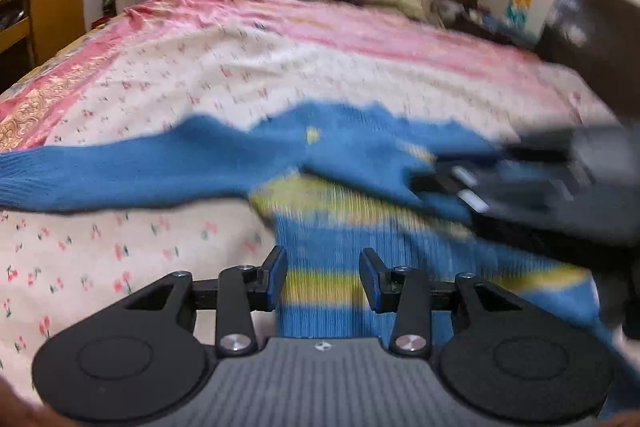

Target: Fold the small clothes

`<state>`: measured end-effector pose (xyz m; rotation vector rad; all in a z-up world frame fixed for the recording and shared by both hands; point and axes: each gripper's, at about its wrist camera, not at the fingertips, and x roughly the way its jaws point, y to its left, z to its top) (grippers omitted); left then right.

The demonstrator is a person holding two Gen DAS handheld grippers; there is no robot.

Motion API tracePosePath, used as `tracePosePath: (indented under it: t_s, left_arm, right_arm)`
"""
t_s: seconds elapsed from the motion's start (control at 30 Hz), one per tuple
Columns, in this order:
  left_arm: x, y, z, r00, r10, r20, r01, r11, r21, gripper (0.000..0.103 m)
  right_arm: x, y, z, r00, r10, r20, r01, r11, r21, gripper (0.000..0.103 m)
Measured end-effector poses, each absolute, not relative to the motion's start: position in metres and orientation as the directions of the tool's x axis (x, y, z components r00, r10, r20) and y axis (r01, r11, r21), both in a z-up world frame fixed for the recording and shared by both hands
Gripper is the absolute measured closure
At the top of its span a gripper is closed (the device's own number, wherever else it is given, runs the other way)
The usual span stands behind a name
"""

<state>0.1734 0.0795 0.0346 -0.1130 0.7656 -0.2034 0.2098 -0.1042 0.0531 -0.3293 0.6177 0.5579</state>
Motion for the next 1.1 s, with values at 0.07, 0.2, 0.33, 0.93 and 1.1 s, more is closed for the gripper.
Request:
tracePosePath:
  t_s: [0.07, 0.2, 0.33, 0.93, 1.1]
  left_arm:
    - [0.185, 0.081, 0.042, 0.714, -0.23, -0.661, 0.125, 0.971, -0.203, 0.057]
    - [0.215, 0.069, 0.044, 0.705, -0.233, -0.67, 0.103, 0.968, -0.228, 0.055]
    - [0.24, 0.061, 0.032, 0.662, -0.256, -0.705, 0.027, 0.947, -0.32, 0.056]
    - [0.212, 0.054, 0.026, 0.724, 0.006, -0.69, -0.237, 0.942, -0.24, 0.09]
    - [0.206, 0.047, 0.018, 0.716, 0.021, -0.697, -0.219, 0.956, -0.197, 0.088]
  right_arm:
    - [0.205, -0.122, 0.054, 0.695, 0.366, -0.618, -0.545, 0.83, -0.121, 0.078]
    - [0.19, -0.162, 0.048, 0.735, 0.297, -0.609, -0.457, 0.882, -0.12, 0.078]
    - [0.176, -0.195, 0.044, 0.761, 0.266, -0.592, -0.379, 0.923, -0.072, 0.078]
    - [0.162, -0.288, 0.007, 0.826, 0.146, -0.544, -0.113, 0.989, 0.093, 0.077]
    - [0.163, -0.29, 0.013, 0.836, 0.166, -0.523, -0.131, 0.986, 0.105, 0.073]
